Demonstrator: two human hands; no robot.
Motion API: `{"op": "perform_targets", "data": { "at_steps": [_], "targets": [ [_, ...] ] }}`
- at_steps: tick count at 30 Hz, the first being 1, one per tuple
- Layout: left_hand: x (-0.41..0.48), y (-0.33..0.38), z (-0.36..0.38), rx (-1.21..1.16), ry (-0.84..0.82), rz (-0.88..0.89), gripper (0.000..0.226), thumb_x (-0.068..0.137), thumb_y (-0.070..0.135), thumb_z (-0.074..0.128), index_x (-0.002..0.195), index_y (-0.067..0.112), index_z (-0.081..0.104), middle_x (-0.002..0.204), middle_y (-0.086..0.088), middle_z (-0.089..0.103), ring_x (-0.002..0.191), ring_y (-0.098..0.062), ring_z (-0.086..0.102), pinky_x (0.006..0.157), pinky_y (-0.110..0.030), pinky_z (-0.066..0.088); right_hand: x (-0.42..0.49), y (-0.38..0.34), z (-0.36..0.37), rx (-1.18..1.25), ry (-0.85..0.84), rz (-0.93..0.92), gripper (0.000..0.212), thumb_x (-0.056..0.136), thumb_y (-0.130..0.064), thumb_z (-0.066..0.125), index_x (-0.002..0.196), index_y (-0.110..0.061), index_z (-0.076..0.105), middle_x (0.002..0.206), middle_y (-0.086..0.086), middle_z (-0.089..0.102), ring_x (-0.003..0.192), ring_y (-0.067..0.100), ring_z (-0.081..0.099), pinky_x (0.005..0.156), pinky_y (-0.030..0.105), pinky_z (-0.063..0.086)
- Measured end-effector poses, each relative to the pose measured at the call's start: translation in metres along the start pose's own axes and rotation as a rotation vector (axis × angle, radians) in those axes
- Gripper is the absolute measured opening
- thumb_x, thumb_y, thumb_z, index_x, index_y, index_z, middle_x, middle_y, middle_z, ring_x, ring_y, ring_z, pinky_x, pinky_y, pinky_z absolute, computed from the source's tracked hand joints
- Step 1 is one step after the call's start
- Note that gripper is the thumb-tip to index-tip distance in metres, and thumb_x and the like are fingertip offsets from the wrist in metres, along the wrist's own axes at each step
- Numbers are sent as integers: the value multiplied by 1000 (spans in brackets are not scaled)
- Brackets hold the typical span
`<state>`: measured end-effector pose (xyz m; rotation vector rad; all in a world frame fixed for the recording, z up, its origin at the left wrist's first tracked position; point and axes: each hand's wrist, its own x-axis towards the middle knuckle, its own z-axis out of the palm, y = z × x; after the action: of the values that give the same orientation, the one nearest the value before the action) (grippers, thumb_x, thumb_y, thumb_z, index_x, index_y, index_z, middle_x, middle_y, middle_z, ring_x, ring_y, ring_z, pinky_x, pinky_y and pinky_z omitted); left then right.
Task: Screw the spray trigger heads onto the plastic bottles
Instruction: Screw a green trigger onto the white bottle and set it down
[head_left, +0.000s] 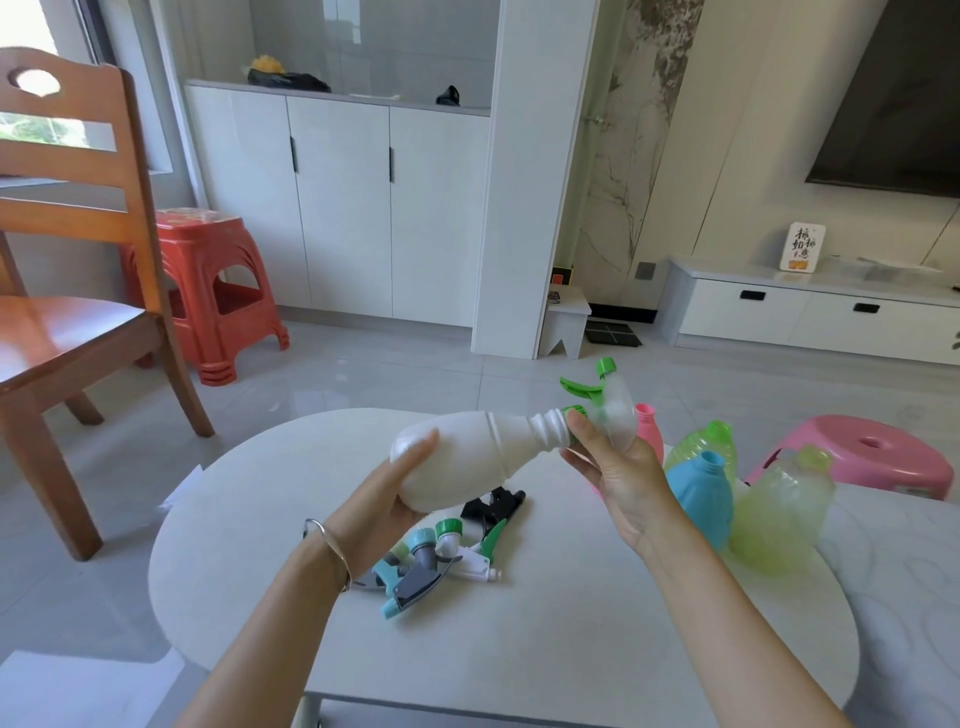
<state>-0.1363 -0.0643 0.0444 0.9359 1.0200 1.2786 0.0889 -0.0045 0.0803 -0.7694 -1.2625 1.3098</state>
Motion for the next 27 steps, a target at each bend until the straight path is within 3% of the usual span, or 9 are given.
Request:
{"op": "perform_targets", "data": {
  "at_steps": [3, 5, 8, 11, 13, 17, 20, 23, 27],
  "targets": [
    [-3, -1, 3, 183, 62, -94, 61, 72, 77, 34, 111, 36, 56, 91, -13, 71, 75, -24, 71, 61, -33, 58, 0, -1, 1, -28, -2, -7, 33, 74, -21, 72, 68, -54, 69, 72, -15, 74, 90, 17, 63, 90, 34, 49],
    [-2, -3, 5, 230, 69, -30, 75, 65, 75, 48, 124, 28, 45, 106, -13, 61, 77, -20, 69, 64, -30, 57, 2, -1, -2, -29, 25, 5, 32, 74, -22, 73, 67, -53, 69, 71, -15, 73, 90, 17, 64, 85, 30, 49],
    [-1, -6, 3, 192, 2, 49, 97, 51, 67, 76, 131, 24, 42, 125, -8, 57, 104, -17, 66, 84, -29, 56, 3, -1, -6, -42, 50, 15, 23, 70, -25, 74, 68, -48, 72, 72, -13, 74, 88, 15, 65, 84, 29, 50],
    [-4, -2, 4, 4, -20, -108, 75, 57, 78, 60, 114, 30, 57, 108, -10, 72, 101, -26, 68, 78, -36, 58, 1, -1, -4, -76, 36, -7, 23, 67, -30, 75, 66, -52, 69, 69, -15, 72, 88, 18, 63, 89, 32, 49],
    [-5, -2, 5, 61, 7, -98, 66, 62, 75, 49, 112, 33, 57, 107, -14, 71, 94, -29, 70, 68, -35, 59, -1, -1, -2, -87, 32, -5, 27, 67, -31, 75, 65, -56, 67, 67, -16, 71, 87, 18, 63, 89, 32, 49],
    [-6, 1, 5, 88, 12, 97, 61, 70, 55, 71, 122, 31, 51, 123, -3, 61, 104, -16, 66, 75, -23, 56, -2, -1, -5, -54, 58, 20, 36, 76, -26, 73, 63, -59, 66, 67, -17, 72, 81, 10, 66, 79, 24, 49],
    [-9, 4, 5, 2, -77, 33, 42, 79, 56, 59, 113, 32, 60, 109, 2, 73, 103, -14, 67, 77, -23, 56, -2, -1, -5, -22, 45, 20, 34, 74, -25, 73, 65, -57, 67, 69, -16, 73, 80, 8, 67, 81, 25, 50],
    [-12, 3, 7, 79, -35, -61, 64, 64, 71, 56, 117, 34, 52, 111, -14, 67, 92, -24, 71, 68, -33, 59, -3, 0, -2, -44, 32, 8, 34, 76, -23, 72, 67, -55, 68, 69, -17, 73, 87, 15, 64, 87, 29, 49],
    [-9, 0, 4, 171, 8, 131, 82, 58, 49, 79, 129, 39, 40, 124, -2, 53, 103, -17, 65, 80, -30, 56, -1, 2, -3, 30, 67, 45, 26, 77, -20, 72, 73, -46, 71, 69, -14, 73, 84, 14, 65, 83, 29, 49]
  ]
}}
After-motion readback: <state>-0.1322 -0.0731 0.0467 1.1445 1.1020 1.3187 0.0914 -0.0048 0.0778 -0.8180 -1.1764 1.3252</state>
